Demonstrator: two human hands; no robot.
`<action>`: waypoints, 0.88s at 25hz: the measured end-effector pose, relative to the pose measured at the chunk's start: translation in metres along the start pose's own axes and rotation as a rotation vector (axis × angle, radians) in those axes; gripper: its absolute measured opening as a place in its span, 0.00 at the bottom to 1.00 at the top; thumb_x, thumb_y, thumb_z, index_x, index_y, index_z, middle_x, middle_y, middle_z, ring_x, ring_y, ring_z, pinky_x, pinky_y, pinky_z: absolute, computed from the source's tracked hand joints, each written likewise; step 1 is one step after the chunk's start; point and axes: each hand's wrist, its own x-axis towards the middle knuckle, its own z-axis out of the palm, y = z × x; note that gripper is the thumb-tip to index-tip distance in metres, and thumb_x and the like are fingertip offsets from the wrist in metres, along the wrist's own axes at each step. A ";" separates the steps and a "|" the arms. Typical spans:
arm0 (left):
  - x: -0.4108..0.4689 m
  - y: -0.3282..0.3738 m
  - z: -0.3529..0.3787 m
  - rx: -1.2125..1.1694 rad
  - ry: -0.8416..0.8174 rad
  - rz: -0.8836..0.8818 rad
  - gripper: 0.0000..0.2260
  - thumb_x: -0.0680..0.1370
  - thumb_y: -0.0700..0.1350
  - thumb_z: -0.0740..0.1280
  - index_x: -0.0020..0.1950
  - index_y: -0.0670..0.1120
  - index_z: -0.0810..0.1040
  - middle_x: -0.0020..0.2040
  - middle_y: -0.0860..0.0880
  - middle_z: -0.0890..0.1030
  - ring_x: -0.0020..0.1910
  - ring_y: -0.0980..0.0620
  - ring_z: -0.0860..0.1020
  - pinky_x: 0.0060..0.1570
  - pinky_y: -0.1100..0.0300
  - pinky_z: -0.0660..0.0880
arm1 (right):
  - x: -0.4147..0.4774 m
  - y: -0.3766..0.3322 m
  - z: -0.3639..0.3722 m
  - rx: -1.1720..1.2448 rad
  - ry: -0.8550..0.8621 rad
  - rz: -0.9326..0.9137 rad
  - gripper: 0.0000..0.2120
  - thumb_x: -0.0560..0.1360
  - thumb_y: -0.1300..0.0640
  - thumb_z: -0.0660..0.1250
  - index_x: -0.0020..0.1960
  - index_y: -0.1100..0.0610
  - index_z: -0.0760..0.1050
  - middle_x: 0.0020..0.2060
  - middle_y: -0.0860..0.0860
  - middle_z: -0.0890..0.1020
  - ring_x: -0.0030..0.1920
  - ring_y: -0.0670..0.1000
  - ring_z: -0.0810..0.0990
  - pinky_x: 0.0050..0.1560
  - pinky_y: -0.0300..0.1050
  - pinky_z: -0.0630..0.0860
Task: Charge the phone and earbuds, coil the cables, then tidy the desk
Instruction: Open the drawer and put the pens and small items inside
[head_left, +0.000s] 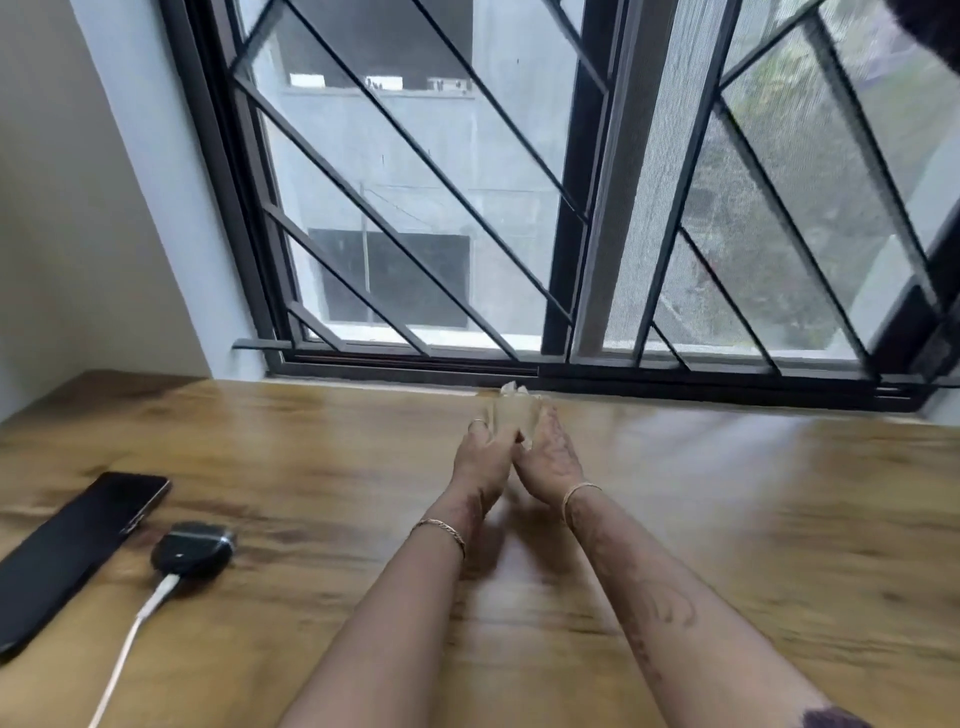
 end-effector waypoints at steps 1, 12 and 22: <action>0.002 -0.003 0.002 -0.013 0.007 -0.004 0.09 0.71 0.51 0.62 0.45 0.47 0.75 0.43 0.52 0.79 0.47 0.51 0.76 0.46 0.61 0.71 | 0.001 0.003 0.003 0.023 0.012 0.011 0.31 0.75 0.57 0.64 0.75 0.58 0.57 0.73 0.55 0.65 0.73 0.54 0.64 0.73 0.44 0.58; -0.094 0.033 0.020 0.065 -0.067 0.140 0.27 0.69 0.46 0.74 0.66 0.45 0.72 0.59 0.49 0.79 0.58 0.51 0.78 0.63 0.56 0.74 | -0.094 0.004 -0.061 0.176 0.234 0.003 0.23 0.71 0.56 0.72 0.64 0.51 0.70 0.57 0.51 0.81 0.56 0.52 0.81 0.60 0.51 0.76; -0.338 0.045 0.072 -0.091 -0.023 0.069 0.24 0.66 0.40 0.77 0.58 0.49 0.72 0.56 0.47 0.80 0.56 0.51 0.80 0.58 0.55 0.77 | -0.326 0.010 -0.175 0.243 0.208 0.035 0.24 0.66 0.56 0.75 0.60 0.51 0.74 0.51 0.49 0.83 0.50 0.47 0.82 0.48 0.40 0.80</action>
